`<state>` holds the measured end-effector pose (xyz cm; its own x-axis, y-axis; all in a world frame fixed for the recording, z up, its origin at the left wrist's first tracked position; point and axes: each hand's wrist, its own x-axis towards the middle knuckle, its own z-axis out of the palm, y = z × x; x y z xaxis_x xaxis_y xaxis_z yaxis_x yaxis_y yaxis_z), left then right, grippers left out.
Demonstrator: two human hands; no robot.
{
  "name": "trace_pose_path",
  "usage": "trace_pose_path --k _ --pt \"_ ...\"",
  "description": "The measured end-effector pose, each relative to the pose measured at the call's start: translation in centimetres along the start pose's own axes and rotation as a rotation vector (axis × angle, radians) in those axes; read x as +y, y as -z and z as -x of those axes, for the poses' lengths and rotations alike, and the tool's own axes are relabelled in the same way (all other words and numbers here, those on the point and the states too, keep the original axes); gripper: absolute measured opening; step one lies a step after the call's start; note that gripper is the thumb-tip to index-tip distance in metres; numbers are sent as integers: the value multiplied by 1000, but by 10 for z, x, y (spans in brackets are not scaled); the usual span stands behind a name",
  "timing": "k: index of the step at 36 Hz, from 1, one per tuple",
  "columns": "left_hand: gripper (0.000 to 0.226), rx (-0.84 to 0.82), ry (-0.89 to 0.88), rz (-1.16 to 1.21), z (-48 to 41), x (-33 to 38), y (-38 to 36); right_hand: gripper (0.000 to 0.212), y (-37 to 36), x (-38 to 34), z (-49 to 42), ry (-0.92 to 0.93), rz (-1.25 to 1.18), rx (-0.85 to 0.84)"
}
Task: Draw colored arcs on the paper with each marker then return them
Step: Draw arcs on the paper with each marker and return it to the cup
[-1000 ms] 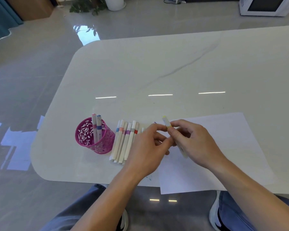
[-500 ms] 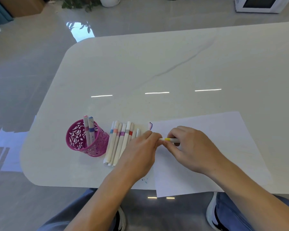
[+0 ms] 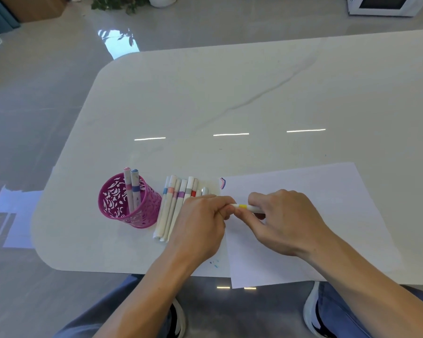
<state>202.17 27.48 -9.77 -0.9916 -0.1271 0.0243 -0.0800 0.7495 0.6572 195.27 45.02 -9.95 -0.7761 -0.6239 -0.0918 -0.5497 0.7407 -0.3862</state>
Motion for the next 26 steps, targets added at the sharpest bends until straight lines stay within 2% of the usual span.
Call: trace_pose_path --k 9,14,18,24,26 --pt "17 9 55 59 1 0 2 66 0 0 0 -42 14 -1" --pt "15 63 197 120 -3 -8 15 69 9 12 -6 -159 -48 18" --pt "14 97 136 -22 -4 -6 11 60 12 13 -9 -187 -176 6" --pt "16 40 24 -112 -3 -12 -5 23 9 14 -14 -200 -371 -7" --pt "14 36 -28 -182 -3 -14 -8 34 7 14 -15 -175 -471 1"
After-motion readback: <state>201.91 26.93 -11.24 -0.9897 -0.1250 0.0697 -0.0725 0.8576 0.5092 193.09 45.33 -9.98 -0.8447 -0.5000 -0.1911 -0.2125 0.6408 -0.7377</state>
